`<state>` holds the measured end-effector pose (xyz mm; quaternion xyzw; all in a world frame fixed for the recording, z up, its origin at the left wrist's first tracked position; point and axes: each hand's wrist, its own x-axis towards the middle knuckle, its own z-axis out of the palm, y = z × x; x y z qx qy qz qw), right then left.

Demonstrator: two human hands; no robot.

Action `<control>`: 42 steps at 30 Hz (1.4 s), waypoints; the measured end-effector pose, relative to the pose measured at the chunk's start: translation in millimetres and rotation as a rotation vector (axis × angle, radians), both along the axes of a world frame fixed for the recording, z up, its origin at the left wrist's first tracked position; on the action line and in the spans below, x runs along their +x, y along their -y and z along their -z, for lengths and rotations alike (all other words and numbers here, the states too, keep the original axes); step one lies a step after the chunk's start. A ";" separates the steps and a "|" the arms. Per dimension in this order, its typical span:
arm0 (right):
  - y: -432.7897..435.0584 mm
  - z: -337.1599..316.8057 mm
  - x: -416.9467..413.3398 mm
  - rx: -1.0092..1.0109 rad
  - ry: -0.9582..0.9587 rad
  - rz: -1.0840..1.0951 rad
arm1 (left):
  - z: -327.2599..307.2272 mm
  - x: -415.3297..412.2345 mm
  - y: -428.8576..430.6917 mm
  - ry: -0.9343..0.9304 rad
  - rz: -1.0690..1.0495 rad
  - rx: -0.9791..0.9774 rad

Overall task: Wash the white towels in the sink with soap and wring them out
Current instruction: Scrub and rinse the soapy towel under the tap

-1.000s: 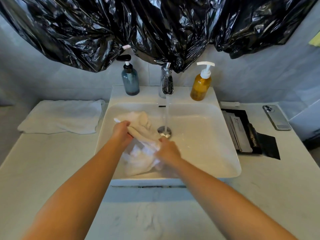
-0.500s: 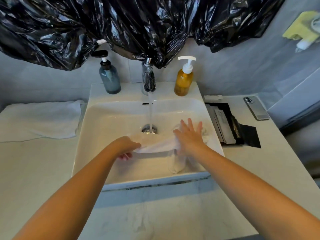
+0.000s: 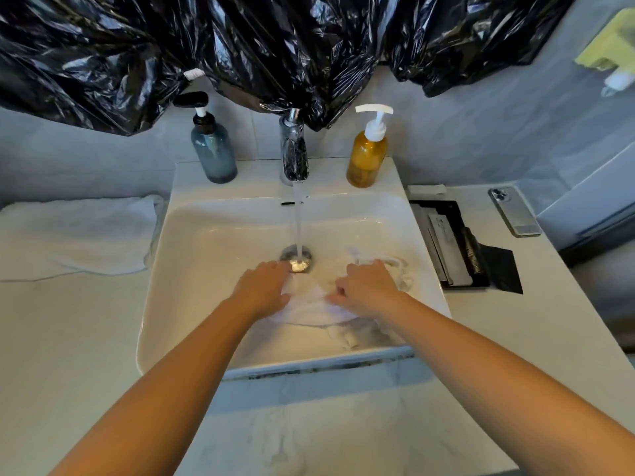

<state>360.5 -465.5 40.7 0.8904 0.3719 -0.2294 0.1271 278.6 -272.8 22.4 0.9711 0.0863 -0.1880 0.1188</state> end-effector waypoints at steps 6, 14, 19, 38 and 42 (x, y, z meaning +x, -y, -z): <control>-1.5 7.8 10.3 0.004 0.056 -0.019 | 8.5 -10.4 -1.6 -0.215 0.017 -0.107; -21.9 -2.9 19.7 0.002 -0.077 0.020 | -5.0 -20.1 -4.9 0.109 -0.266 -0.639; -9.5 -23.3 41.5 0.536 0.031 0.080 | -13.4 -16.1 -21.3 0.552 0.042 0.038; -21.1 34.2 44.0 1.184 -0.545 0.696 | 17.0 -2.8 -23.7 0.565 -0.564 -0.627; -23.8 40.1 43.7 1.140 -0.671 0.662 | -1.8 -12.2 -38.3 0.472 -0.695 -0.791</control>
